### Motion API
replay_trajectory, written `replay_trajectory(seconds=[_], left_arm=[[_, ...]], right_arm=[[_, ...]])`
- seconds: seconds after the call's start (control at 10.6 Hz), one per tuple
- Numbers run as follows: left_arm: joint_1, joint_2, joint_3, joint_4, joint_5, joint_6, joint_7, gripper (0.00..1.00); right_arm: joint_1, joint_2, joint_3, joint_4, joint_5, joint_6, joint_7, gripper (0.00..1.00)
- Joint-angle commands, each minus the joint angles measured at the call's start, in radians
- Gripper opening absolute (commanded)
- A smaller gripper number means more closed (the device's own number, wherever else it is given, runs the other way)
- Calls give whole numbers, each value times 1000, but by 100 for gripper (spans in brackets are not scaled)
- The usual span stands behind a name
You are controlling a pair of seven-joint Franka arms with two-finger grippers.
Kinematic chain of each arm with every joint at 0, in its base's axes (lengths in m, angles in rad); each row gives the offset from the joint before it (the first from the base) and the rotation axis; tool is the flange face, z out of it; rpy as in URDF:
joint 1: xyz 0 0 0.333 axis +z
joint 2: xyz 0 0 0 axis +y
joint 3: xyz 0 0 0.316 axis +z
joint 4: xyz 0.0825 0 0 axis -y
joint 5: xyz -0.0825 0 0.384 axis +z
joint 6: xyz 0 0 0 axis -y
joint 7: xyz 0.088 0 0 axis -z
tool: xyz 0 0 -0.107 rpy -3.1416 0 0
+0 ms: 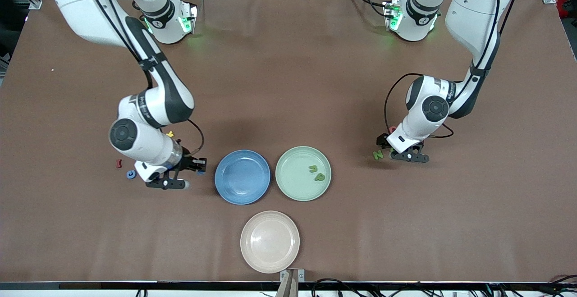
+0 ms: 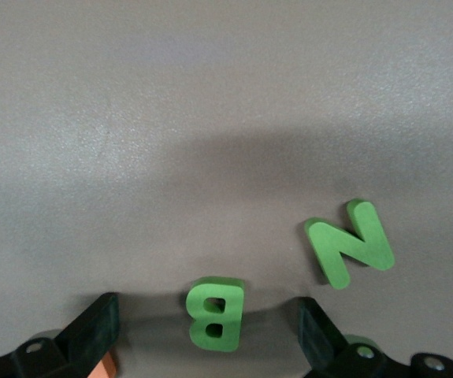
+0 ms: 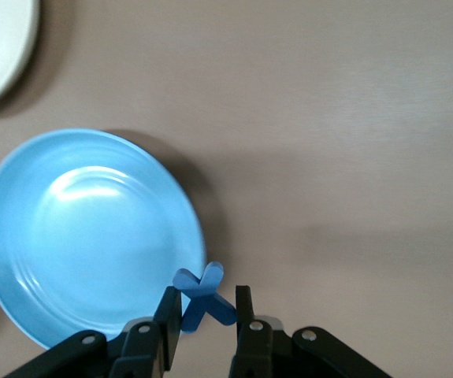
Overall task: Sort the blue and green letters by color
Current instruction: 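Drop the x on the blue plate while the left gripper grasps the B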
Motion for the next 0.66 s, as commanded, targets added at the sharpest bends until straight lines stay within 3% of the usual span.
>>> replay_trajectory(seconds=[0.0,0.19,0.38,0.47,0.57], left_arm=[[15,-3,-6,-22,22,28,3,100],[18,-15,-6,-22,23,23,10,100],[18,-38,-6,-23,23,17,2,100],[17,-40,-7,-23,23,13,-6,100],[15,-40,-9,-23,23,11,-9,100]], right_arm=[[81,116,-21,165,11,-7,143,0],[113,145,-26,184,12,46,165,0],[136,164,-24,184,15,94,180,10],[147,164,-26,184,14,94,229,50],[149,162,-26,182,8,95,244,99]])
